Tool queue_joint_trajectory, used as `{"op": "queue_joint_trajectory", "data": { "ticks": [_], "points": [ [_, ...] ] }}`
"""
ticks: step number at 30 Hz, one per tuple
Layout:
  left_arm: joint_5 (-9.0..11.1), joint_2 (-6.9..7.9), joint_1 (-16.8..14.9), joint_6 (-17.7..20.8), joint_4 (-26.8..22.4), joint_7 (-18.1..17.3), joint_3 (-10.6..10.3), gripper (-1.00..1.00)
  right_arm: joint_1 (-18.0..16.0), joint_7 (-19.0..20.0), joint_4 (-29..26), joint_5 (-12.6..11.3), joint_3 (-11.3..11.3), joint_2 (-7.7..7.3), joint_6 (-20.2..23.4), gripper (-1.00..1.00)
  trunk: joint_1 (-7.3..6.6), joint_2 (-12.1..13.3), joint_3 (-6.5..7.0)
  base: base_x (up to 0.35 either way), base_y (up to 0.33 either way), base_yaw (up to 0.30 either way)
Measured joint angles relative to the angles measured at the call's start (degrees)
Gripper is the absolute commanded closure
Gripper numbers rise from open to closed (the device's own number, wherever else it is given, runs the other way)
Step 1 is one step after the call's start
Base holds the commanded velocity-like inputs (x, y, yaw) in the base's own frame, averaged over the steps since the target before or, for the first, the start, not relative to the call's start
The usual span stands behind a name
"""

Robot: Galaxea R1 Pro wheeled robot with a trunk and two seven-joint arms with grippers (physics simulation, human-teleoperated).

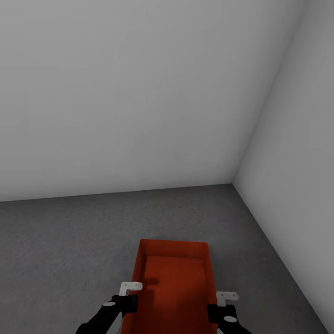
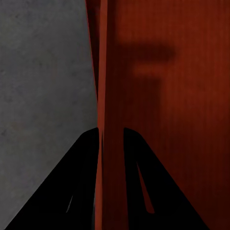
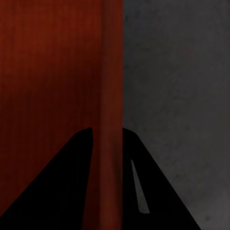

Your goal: Move the two storage containers from the living room to the garage. In the garage, place one container on the floor and stack the other container on top of it (either order is fine).

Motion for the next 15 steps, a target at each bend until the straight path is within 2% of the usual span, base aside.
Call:
{"op": "queue_joint_trajectory", "data": {
  "ticks": [3,9,15],
  "points": [
    [0.0,0.0,0.0,0.0,0.0,0.0,0.0,1.0,0.0,0.0,0.0,0.0,0.0,0.0,0.0,1.0,0.0,0.0,0.0,0.0,0.0,0.0],
    [0.0,0.0,0.0,0.0,0.0,0.0,0.0,1.0,0.0,0.0,0.1,0.0,0.0,0.02,0.0,1.0,1.31,-2.4,-1.07,0.0,0.0,0.0],
    [0.0,0.0,0.0,0.0,0.0,0.0,0.0,1.0,0.0,0.0,0.0,0.0,0.0,0.0,0.0,1.0,1.32,-2.4,-1.08,0.0,0.0,0.0]
  ]
}}
